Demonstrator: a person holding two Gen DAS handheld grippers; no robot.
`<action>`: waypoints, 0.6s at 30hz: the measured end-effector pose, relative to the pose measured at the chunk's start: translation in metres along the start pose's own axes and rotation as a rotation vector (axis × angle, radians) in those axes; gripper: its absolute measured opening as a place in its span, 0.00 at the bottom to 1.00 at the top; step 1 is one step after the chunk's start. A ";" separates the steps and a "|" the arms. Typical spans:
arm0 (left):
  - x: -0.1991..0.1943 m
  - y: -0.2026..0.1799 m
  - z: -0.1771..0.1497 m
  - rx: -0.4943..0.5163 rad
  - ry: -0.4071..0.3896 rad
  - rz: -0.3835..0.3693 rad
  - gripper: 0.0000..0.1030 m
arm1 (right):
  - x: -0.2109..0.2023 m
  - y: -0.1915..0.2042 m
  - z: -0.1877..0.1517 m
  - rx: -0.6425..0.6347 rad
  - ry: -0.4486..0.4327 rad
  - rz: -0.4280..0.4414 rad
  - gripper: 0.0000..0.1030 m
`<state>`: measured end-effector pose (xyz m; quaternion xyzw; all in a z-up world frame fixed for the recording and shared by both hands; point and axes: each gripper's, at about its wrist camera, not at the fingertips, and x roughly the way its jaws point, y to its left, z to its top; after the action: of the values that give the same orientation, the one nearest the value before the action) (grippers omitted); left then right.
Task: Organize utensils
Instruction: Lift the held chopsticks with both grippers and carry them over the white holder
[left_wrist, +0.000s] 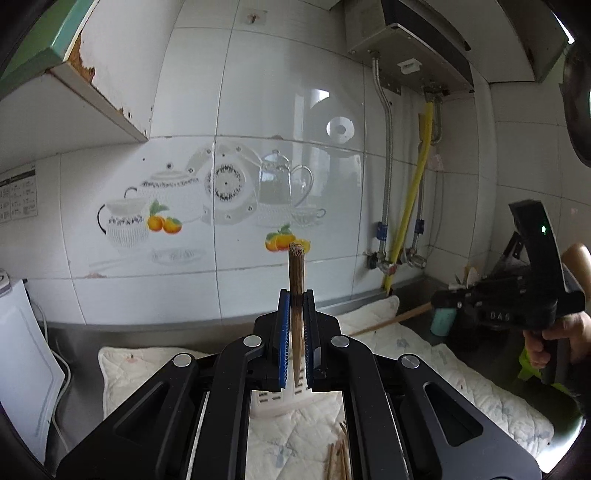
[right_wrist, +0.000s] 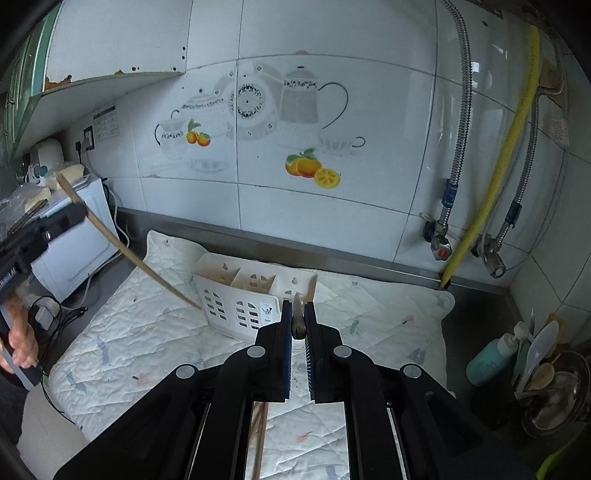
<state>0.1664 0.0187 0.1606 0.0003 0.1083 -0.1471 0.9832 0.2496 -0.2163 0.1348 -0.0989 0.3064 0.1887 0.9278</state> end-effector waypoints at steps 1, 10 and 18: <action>0.002 0.001 0.007 0.004 -0.015 0.004 0.05 | 0.005 0.000 0.002 -0.006 0.014 0.000 0.06; 0.050 0.017 0.033 0.023 -0.006 0.066 0.05 | 0.040 0.000 0.029 -0.058 0.158 0.035 0.06; 0.097 0.028 0.020 0.017 0.125 0.084 0.05 | 0.083 -0.012 0.054 0.001 0.252 0.091 0.06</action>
<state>0.2688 0.0165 0.1588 0.0226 0.1684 -0.1061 0.9797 0.3446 -0.1872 0.1284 -0.1074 0.4249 0.2163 0.8724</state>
